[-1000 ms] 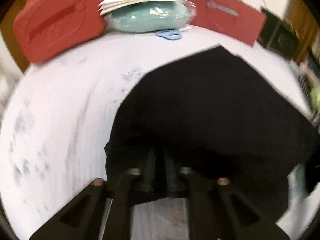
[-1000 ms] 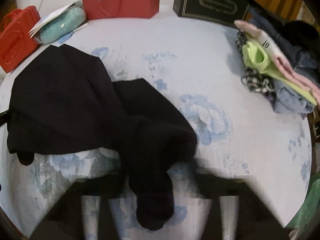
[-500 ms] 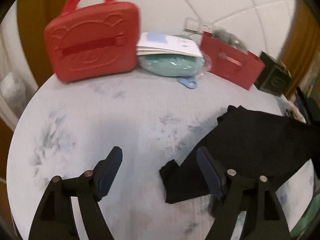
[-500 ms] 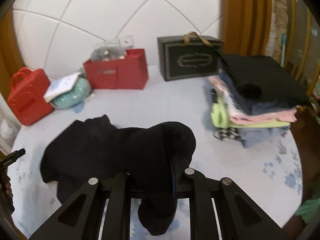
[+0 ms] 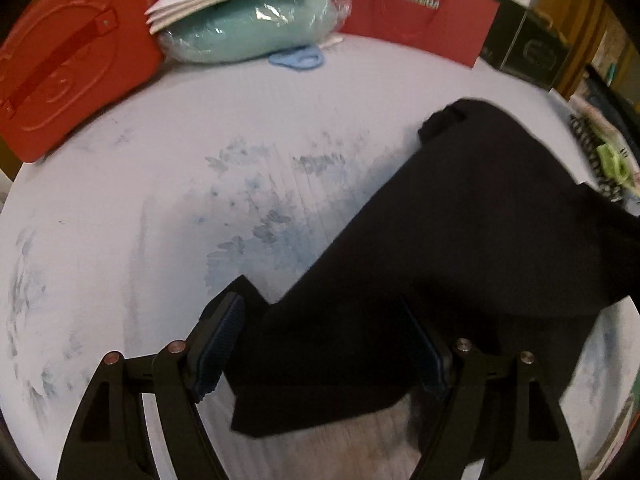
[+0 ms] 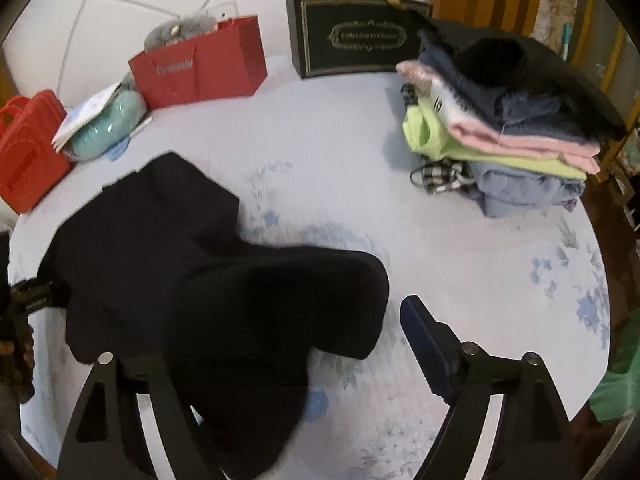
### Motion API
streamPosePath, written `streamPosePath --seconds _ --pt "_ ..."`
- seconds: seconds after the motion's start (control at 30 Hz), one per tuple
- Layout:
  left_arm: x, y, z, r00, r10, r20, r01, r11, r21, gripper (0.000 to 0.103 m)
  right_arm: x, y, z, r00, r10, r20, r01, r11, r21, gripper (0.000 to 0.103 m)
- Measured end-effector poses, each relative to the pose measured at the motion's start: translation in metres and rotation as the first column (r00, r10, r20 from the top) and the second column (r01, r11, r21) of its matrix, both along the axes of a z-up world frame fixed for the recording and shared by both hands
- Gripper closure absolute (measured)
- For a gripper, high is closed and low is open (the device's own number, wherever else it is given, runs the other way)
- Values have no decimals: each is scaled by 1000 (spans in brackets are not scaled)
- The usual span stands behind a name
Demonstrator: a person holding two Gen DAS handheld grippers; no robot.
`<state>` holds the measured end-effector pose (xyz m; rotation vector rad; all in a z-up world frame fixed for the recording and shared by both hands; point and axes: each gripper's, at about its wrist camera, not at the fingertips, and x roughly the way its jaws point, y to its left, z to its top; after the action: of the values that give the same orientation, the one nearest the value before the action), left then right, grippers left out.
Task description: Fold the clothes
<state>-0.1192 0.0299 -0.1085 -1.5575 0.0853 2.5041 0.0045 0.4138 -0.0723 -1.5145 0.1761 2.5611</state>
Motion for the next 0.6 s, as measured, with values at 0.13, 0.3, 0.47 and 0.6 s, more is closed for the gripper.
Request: streamPosePath --seconds 0.13,0.3,0.47,0.6 --pt "-2 5 2 1000 1 -5 -1 1000 -2 90 1 -7 -17 997 52 53 -52 999 10 7" --pt "0 -4 34 998 47 -50 -44 998 55 96 3 -32 -29 983 174 60 -173 985 -7 6" --pt "9 -17 79 987 72 -141 -60 994 87 97 -5 -50 -37 981 176 87 -181 982 52 83" --pt "20 -41 121 962 124 -242 -110 991 73 97 -5 -39 -6 993 119 -5 -119 992 46 89"
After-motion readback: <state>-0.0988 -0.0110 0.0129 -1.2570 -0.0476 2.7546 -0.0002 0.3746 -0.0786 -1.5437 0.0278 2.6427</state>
